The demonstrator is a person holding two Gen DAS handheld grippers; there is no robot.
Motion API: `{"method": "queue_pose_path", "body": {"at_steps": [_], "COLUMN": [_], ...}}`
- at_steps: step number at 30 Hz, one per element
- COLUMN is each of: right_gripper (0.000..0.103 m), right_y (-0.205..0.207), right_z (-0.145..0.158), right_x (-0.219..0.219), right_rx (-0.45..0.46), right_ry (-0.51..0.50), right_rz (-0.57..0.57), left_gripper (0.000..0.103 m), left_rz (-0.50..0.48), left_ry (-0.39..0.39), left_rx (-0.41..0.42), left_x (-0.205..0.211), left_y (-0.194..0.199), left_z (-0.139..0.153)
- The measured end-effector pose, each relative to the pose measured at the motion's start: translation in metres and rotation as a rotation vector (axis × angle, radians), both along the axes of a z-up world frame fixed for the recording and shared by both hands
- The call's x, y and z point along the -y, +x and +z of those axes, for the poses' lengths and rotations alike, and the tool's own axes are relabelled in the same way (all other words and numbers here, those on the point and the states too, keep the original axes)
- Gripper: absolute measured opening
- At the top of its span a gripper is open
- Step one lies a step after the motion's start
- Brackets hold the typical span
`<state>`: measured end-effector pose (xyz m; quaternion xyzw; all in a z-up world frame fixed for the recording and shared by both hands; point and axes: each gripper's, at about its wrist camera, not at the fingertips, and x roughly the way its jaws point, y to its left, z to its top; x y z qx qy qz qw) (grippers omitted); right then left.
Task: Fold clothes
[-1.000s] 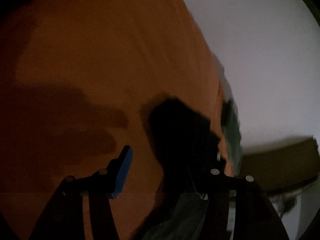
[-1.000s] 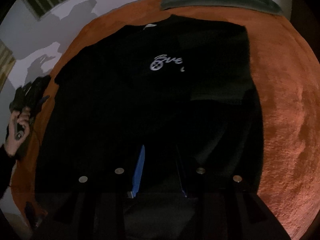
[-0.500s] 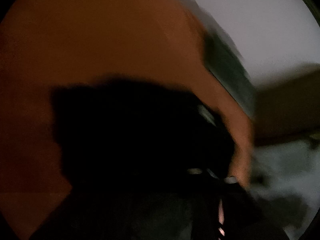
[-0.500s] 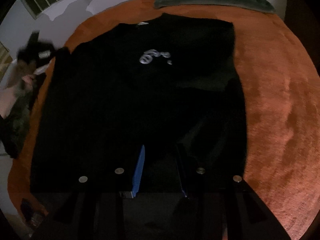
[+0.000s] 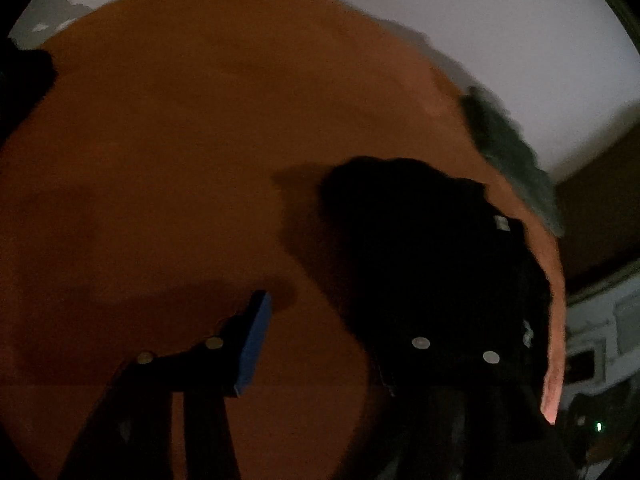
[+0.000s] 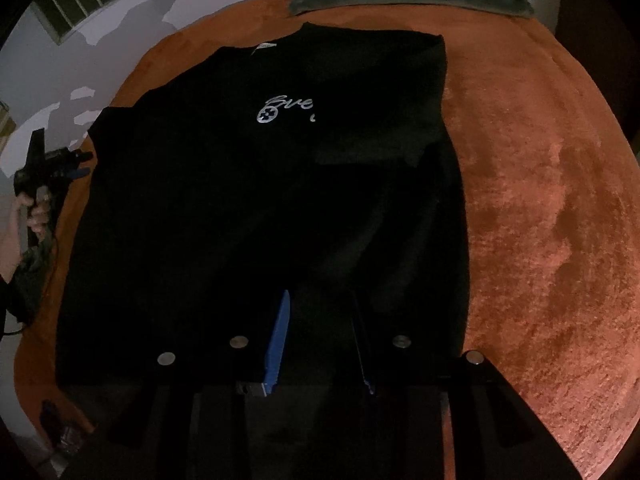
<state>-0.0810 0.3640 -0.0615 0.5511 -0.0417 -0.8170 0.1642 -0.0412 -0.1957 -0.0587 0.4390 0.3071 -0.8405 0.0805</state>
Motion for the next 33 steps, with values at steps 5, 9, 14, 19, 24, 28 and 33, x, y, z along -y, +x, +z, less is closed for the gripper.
{"method": "queue_pose_path", "body": {"at_steps": [5,9,14,19,24,28,33], "right_gripper": [0.03,0.03,0.03,0.03,0.03,0.03,0.03], "right_y": [0.0,0.003,0.007,0.009,0.003,-0.006,-0.011], "right_z": [-0.004,-0.002,-0.001,-0.007,-0.011,-0.013,-0.016], "right_x": [0.006,0.004,-0.01,-0.023,-0.022,-0.014,-0.004], "right_rx": [0.017,0.01,0.014,0.043,0.05,0.053,0.057], "right_ry": [-0.013,-0.011,-0.009,-0.033,-0.026,-0.038,-0.047], "right_rz": [0.009,0.012,-0.024,-0.067,-0.071,-0.067,-0.049], "left_gripper": [0.047,0.022,0.005,0.004,0.004,0.004,0.012], "left_rz": [-0.177,-0.233,-0.145,-0.085,-0.065,-0.069,-0.047], "left_ry": [-0.229,-0.294,-0.362,-0.364,-0.295,-0.25,-0.146], "left_rx": [-0.002,0.05,0.024,-0.048,-0.009,0.039,0.025], "left_x": [-0.052,-0.08,-0.078,-0.056,-0.043,-0.045,-0.035], "left_y": [-0.034,-0.059,-0.036,0.03,0.07,0.086,0.091], "left_z": [-0.002,-0.017,-0.016,-0.003,-0.018,-0.023,-0.019]}}
